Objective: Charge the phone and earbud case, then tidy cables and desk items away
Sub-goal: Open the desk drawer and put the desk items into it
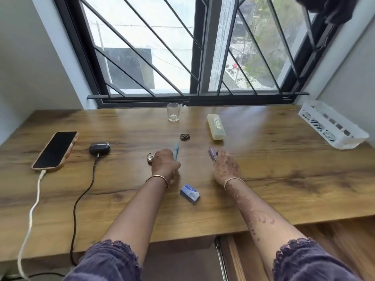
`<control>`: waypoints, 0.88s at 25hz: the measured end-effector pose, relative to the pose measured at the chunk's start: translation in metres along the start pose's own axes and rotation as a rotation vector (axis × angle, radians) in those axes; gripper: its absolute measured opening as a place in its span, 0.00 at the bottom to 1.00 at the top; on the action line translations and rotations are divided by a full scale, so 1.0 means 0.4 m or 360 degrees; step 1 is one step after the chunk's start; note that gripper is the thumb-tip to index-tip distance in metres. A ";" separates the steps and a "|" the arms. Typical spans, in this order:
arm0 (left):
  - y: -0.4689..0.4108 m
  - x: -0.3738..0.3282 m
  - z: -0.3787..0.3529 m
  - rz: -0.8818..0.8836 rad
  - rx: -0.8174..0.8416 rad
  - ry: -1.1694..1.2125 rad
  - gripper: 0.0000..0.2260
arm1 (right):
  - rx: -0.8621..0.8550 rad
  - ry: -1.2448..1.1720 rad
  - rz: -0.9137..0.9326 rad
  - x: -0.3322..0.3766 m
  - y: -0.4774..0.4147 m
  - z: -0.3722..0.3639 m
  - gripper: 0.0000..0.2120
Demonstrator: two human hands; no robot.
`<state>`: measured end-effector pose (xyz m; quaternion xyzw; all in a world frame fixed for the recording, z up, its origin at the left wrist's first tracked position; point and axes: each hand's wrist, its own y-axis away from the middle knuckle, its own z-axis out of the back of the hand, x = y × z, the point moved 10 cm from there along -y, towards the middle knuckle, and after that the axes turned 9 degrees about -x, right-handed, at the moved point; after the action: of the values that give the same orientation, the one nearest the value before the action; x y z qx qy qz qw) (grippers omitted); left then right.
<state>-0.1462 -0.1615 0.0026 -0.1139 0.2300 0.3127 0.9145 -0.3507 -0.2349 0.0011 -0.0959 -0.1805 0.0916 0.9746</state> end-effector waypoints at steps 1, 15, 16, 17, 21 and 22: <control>0.017 -0.005 0.000 0.0057 0.0040 0.0129 0.13 | 0.0051 -0.0135 -0.0080 -0.018 0.000 -0.002 0.12; 0.554 -0.246 -0.100 0.0434 0.0370 0.0994 0.04 | 0.0321 -0.1494 -0.0395 -0.362 0.270 0.199 0.03; 0.595 -0.249 -0.121 0.0449 0.0392 0.0960 0.03 | 0.0393 -0.1473 -0.0348 -0.390 0.305 0.200 0.04; 0.628 -0.251 -0.140 0.0459 0.0421 0.0914 0.03 | 0.0468 -0.1447 -0.0302 -0.413 0.336 0.193 0.05; 0.729 -0.248 -0.208 0.0507 0.0514 0.0746 0.04 | 0.0713 -0.1343 -0.0288 -0.493 0.443 0.142 0.07; 0.747 -0.248 -0.224 0.0480 0.0541 0.0679 0.04 | 0.0777 -0.1317 -0.0322 -0.505 0.464 0.121 0.06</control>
<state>-0.4334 -0.0119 -0.0455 0.0129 0.4799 0.3708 0.7950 -0.5807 -0.0916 -0.0629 0.1979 -0.5343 0.0666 0.8191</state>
